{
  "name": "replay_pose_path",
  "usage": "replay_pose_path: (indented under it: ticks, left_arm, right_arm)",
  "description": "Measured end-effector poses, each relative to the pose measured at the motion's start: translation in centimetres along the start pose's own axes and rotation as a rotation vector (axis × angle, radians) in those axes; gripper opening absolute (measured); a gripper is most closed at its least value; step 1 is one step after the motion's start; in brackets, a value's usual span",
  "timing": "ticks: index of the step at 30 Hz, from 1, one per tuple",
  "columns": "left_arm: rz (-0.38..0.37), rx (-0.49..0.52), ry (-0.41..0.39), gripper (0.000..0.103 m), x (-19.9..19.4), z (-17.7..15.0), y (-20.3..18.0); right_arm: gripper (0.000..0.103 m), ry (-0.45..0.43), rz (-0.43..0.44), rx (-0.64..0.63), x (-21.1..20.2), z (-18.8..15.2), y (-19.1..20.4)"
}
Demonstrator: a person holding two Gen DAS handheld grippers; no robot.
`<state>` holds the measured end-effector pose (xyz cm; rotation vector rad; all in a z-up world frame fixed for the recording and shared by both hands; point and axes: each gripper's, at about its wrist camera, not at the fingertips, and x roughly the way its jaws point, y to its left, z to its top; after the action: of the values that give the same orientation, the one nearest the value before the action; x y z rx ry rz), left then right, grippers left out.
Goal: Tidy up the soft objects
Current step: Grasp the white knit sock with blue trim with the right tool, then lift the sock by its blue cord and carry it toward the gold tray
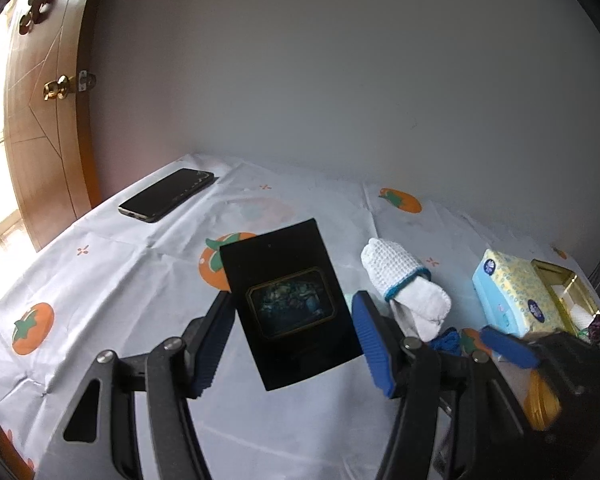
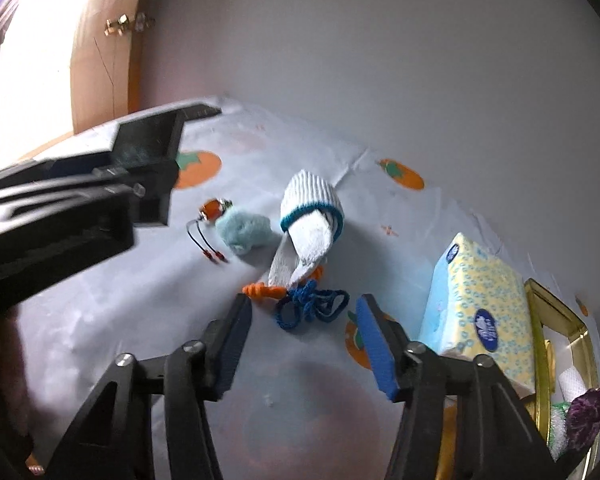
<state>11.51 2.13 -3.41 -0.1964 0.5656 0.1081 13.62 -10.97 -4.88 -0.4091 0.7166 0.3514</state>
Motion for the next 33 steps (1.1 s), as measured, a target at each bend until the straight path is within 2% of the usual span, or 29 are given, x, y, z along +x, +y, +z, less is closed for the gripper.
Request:
replay_pose_path:
  ticks: [4, 6, 7, 9, 11, 19, 26, 33]
  left_arm:
    - [-0.023, -0.019, 0.000, 0.061, -0.1, -0.1, 0.4]
    - [-0.029, -0.026, 0.001, 0.061, 0.0, 0.0, 0.5]
    - [-0.031, -0.026, 0.001, 0.060, 0.0, 0.0, 0.5]
    - [-0.032, -0.024, 0.000, 0.060, -0.1, -0.1, 0.5]
    - [-0.029, -0.024, -0.002, 0.061, -0.1, -0.1, 0.5]
    - [-0.017, -0.016, -0.038, 0.060, -0.9, -0.1, 0.4]
    - [-0.029, -0.005, -0.079, 0.060, -1.7, -0.2, 0.3]
    - [-0.017, 0.013, -0.113, 0.060, -2.4, -0.3, -0.1]
  right_arm:
    - [0.045, 0.043, 0.000, 0.018, 1.2, 0.4, -0.5]
    - [0.030, 0.053, 0.005, 0.020, 1.6, 0.6, -0.5]
    - [0.017, 0.064, 0.014, 0.015, 1.8, 0.6, -0.3]
    - [0.014, 0.064, 0.031, 0.007, 1.8, 0.6, -0.1]
    - [0.006, 0.042, 0.043, 0.014, 1.5, 0.6, -0.2]
    - [0.005, -0.117, 0.104, 0.051, -1.7, 0.1, -0.9]
    - [0.005, -0.222, 0.097, 0.057, -3.8, -0.5, -0.9]
    - [0.005, -0.284, 0.116, 0.094, -4.7, -0.8, -1.9]
